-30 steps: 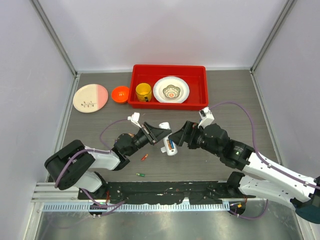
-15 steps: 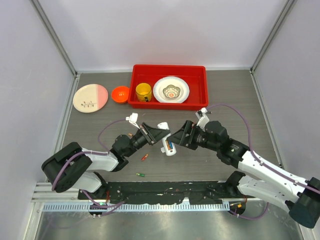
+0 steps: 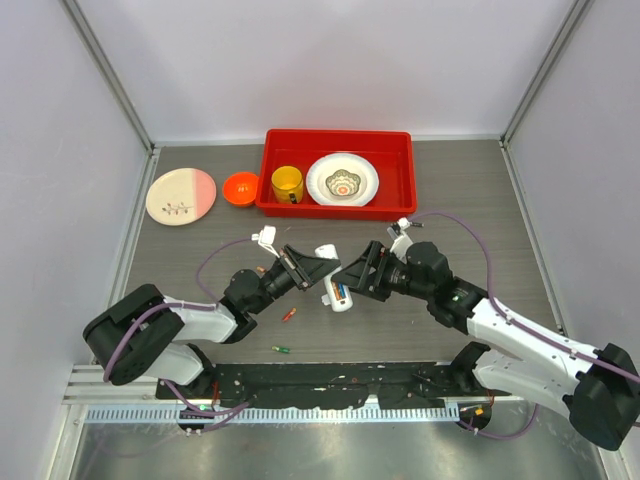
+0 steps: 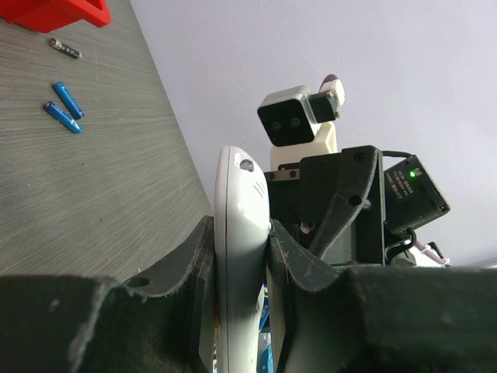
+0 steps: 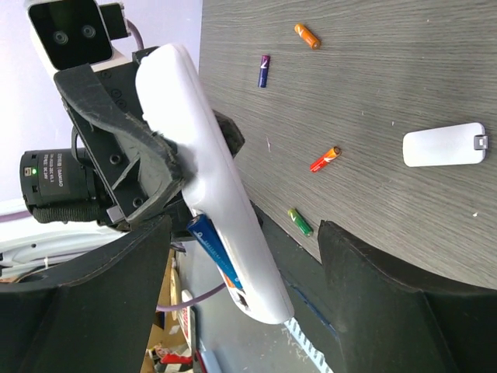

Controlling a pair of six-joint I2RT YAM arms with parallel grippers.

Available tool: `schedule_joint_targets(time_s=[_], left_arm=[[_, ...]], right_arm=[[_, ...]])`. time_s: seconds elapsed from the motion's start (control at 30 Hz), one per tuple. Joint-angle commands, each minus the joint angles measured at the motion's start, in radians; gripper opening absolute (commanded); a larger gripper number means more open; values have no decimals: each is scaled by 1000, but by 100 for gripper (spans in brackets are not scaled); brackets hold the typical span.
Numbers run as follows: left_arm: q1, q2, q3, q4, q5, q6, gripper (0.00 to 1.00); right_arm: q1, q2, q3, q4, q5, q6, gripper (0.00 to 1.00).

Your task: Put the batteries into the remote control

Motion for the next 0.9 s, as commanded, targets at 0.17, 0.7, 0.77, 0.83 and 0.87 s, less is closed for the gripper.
schedule_joint_targets(time_s=[0.17, 0.7, 0.77, 0.83, 0.87], left_arm=[[-3, -20, 2, 263, -1, 17, 0], [-2, -29, -2, 263, -3, 16, 0], [-3, -29, -2, 263, -4, 16, 0], [-3, -29, -4, 263, -4, 16, 0], [-3, -29, -2, 263, -6, 16, 0]], right_arm=[[-22, 17, -23, 122, -44, 56, 79], [-32, 29, -65, 164, -52, 79, 75], [-32, 29, -66, 165, -50, 81, 75], [-33, 32, -72, 170, -53, 86, 74], [-33, 32, -72, 176, -55, 84, 74]])
